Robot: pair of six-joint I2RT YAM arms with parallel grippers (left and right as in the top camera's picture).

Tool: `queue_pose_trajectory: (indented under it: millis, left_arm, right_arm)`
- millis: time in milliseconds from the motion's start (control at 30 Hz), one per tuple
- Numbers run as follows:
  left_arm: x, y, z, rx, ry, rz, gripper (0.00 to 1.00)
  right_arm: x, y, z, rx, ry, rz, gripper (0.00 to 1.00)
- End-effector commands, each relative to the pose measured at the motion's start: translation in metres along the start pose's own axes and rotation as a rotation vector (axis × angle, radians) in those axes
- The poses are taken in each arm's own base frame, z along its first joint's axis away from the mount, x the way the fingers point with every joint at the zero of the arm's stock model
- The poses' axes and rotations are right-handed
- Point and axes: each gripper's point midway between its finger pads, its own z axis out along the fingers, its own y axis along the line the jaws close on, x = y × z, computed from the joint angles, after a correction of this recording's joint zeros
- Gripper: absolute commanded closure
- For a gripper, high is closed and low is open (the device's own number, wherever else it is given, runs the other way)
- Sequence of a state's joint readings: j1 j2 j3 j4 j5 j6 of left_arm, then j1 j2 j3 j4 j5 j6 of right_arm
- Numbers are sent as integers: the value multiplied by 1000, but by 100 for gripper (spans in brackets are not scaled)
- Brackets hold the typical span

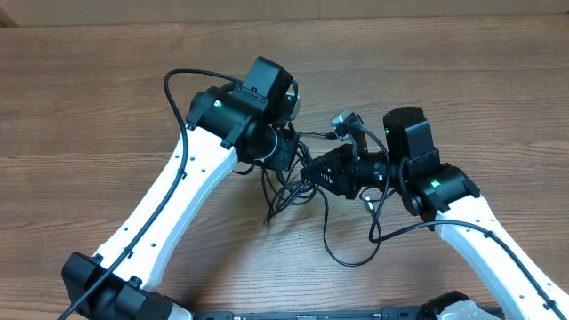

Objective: Untangle cables

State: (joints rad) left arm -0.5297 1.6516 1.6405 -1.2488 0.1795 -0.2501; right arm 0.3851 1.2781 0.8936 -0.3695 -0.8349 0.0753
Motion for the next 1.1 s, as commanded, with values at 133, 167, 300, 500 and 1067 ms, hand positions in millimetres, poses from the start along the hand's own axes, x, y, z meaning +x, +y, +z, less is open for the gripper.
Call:
queue_pose_trajectory:
  millis: [133, 167, 300, 500, 1067]
  left_arm:
    - [-7, 3, -5, -14, -31, -94, 96]
    - [-7, 6, -5, -27, -34, -105, 96]
    - [-9, 16, -6, -75, -51, -158, 96]
    - [-15, 50, -11, -182, -92, -317, 96]
    - [-9, 88, -19, -178, -55, -373, 96]
  right_arm:
    - [5, 7, -2, -29, 21, 15, 96]
    - [6, 7, -2, -29, 24, 19, 96]
    - [7, 8, -2, -33, 28, 23, 96]
    - [8, 25, -3, -133, 34, -62, 96]
    - [4, 4, -2, -12, 18, -40, 54]
